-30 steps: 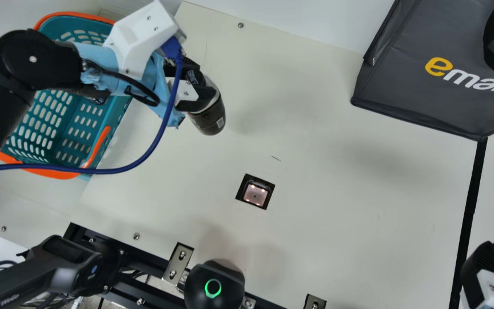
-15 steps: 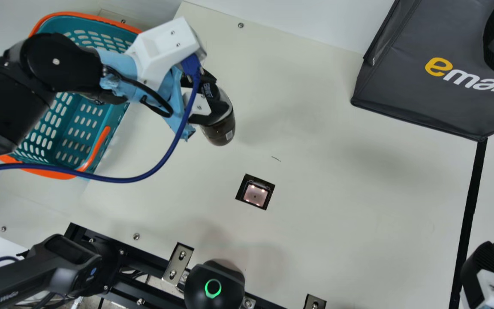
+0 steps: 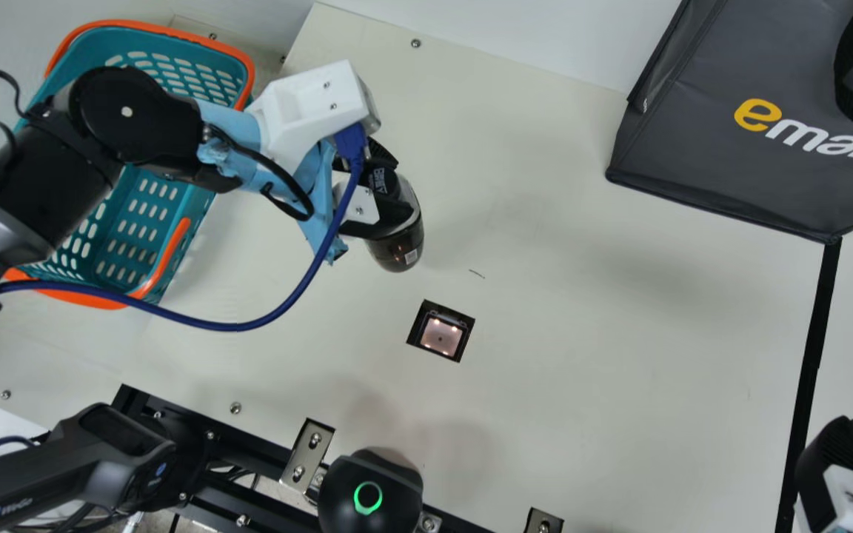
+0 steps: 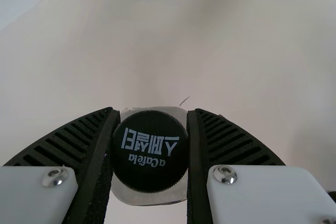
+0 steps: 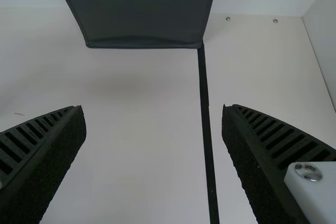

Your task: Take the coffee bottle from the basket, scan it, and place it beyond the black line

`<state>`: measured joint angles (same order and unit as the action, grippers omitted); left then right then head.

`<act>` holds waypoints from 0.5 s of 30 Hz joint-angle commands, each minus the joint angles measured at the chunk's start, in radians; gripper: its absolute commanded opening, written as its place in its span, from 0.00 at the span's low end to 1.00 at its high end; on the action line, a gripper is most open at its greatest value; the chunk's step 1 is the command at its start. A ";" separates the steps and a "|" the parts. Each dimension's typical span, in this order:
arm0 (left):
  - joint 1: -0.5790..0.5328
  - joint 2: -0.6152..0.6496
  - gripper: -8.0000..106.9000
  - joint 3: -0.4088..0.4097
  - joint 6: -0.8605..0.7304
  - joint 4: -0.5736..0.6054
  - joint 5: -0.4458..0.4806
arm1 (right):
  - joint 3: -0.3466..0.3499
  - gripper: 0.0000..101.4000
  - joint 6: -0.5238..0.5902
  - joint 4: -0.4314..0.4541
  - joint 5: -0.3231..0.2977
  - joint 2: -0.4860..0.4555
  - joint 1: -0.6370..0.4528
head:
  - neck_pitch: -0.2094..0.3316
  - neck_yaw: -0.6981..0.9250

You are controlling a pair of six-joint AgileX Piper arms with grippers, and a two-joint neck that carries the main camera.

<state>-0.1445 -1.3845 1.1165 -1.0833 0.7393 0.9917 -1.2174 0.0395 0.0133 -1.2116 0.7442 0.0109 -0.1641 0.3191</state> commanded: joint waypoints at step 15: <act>-0.009 -0.056 0.16 -0.054 -0.156 0.070 -0.030 | 0.000 0.90 0.000 0.000 0.000 0.000 0.000 | 0.026 0.002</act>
<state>-0.1523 -1.4361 1.0638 -1.2303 0.8063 0.9663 -1.2174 0.0395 0.0133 -1.2127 0.7442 0.0109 -0.1641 0.3191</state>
